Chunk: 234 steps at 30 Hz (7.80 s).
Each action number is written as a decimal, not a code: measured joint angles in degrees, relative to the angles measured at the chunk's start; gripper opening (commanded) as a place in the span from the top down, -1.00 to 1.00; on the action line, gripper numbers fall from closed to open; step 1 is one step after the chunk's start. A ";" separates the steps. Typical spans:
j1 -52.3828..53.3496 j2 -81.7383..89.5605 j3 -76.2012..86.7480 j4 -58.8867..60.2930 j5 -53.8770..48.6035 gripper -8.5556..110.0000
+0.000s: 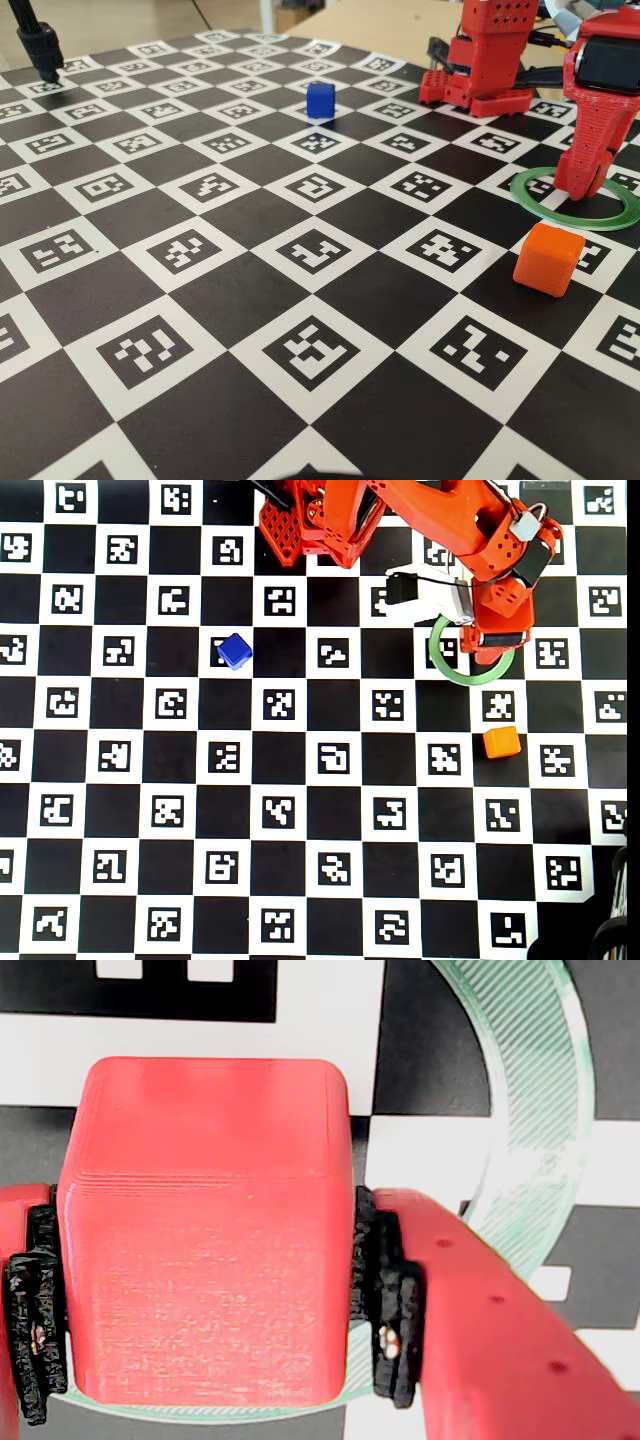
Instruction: Grab the red cube then put it in the green circle then put the blue cube on top and finally the orange cube on top
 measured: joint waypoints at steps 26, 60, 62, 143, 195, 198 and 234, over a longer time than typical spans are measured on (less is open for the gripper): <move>0.00 0.00 1.32 -2.90 -0.09 0.95; 0.00 0.00 2.72 -4.75 -0.09 0.90; 0.00 0.00 2.72 -4.75 -0.09 0.86; -1.32 3.69 4.22 0.88 0.18 0.30; 67.68 14.94 -26.98 42.63 -54.76 0.33; 70.93 16.70 -25.31 42.89 -58.97 0.33; 91.32 29.09 7.82 26.10 -85.25 0.05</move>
